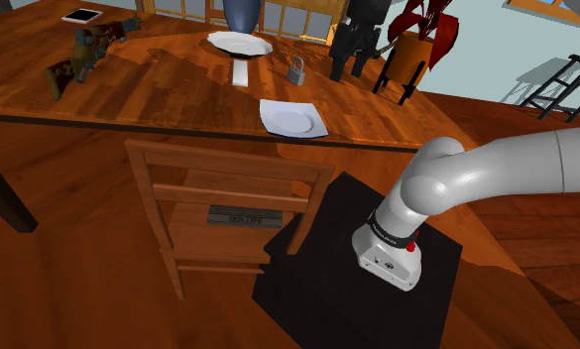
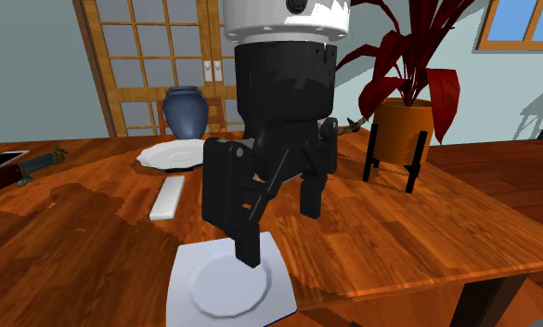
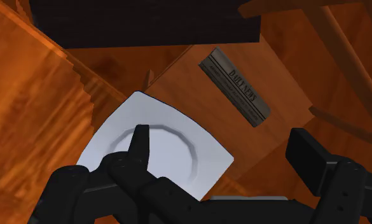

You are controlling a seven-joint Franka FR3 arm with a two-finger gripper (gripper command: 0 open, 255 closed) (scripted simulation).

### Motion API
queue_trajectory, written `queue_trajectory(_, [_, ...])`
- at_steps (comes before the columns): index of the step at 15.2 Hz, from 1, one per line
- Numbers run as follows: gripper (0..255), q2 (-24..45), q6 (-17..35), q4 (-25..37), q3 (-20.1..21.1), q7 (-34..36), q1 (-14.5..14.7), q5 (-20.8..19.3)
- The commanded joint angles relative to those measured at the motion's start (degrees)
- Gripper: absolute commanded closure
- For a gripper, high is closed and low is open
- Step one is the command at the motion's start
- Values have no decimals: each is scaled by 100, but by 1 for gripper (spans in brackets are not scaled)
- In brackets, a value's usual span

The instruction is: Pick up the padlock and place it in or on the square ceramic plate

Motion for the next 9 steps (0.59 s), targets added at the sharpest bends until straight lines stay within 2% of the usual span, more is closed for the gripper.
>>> queue_trajectory(1, [0, 0, 0, 0, 0, 0, 0, 0])
queue_trajectory(9, [0, 987, 989, 81, -647, -855, -220, -580])
